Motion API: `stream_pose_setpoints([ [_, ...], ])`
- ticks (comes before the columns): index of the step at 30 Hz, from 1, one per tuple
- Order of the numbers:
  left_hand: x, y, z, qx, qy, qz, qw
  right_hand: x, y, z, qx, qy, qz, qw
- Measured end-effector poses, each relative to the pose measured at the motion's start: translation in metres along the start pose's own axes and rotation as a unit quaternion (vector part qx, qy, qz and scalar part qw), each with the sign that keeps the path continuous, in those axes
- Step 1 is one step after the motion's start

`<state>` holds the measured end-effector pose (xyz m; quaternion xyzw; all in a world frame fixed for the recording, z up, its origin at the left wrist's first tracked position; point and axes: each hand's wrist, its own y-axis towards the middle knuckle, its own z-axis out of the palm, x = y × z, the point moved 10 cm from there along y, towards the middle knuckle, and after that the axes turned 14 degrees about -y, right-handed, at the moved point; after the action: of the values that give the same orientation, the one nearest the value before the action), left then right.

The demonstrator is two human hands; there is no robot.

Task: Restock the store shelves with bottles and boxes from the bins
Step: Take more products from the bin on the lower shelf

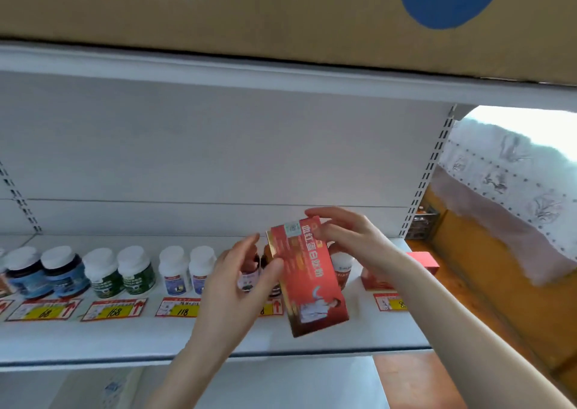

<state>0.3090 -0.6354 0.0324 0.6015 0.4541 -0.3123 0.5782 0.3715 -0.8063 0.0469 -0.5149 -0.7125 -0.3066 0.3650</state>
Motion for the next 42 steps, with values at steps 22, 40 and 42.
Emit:
stream_pose_setpoints([
  [22,-0.007,0.019,0.097,-0.1,-0.286,-0.064,0.951,-0.101,-0.062,-0.097,-0.119,0.178,0.059,0.975],
  [40,0.0,0.022,0.197,-0.118,-0.088,-0.058,0.987,-0.152,-0.029,-0.183,-0.025,0.184,0.006,0.983],
  [42,0.003,0.024,0.198,-0.116,-0.057,-0.057,0.99,-0.152,-0.025,-0.185,-0.027,0.183,-0.005,0.983],
])
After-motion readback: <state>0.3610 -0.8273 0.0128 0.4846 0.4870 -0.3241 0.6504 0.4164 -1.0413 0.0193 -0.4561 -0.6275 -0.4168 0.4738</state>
